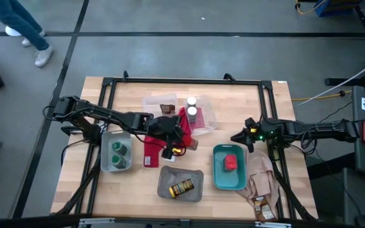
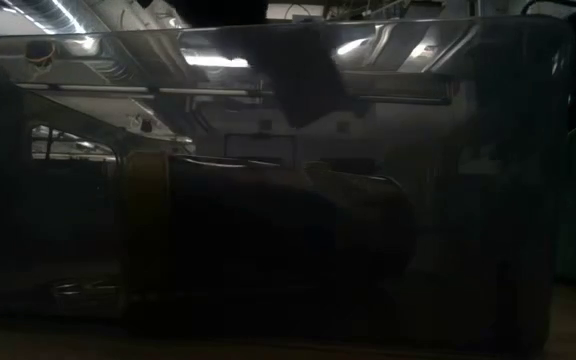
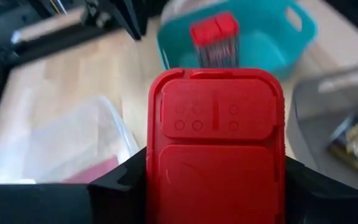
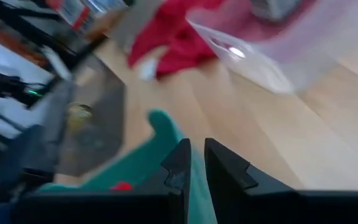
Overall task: Sort spices by type
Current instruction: Put the red seasoning can into the green bin
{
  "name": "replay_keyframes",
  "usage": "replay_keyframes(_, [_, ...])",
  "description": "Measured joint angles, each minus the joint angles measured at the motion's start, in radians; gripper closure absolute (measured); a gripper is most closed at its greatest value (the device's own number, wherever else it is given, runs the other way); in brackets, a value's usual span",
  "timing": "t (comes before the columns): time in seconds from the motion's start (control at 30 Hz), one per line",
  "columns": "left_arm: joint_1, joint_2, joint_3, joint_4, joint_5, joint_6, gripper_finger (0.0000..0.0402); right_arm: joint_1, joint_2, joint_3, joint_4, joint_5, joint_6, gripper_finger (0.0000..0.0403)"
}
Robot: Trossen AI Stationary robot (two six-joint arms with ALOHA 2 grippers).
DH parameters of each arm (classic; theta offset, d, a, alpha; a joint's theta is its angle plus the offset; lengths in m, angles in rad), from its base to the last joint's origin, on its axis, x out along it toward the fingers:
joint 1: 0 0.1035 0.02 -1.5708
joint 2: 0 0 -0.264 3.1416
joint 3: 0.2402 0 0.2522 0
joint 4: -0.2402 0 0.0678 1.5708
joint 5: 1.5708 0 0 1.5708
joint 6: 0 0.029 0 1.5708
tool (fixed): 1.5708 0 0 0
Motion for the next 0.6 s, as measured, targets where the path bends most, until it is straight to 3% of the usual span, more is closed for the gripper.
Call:
replay_keyframes(0.27, [0.0,0.008,0.0,0.188,-0.003,-0.023,0.0201,0.0,0.0,0.0,0.195,-0.081,-0.007,0.0354])
replay_keyframes(0.6, [0.0,0.123,0.0,0.44,-0.007,-0.036,0.02,0.0,0.0,0.001,0.524,-0.175,-0.092,0.0354])
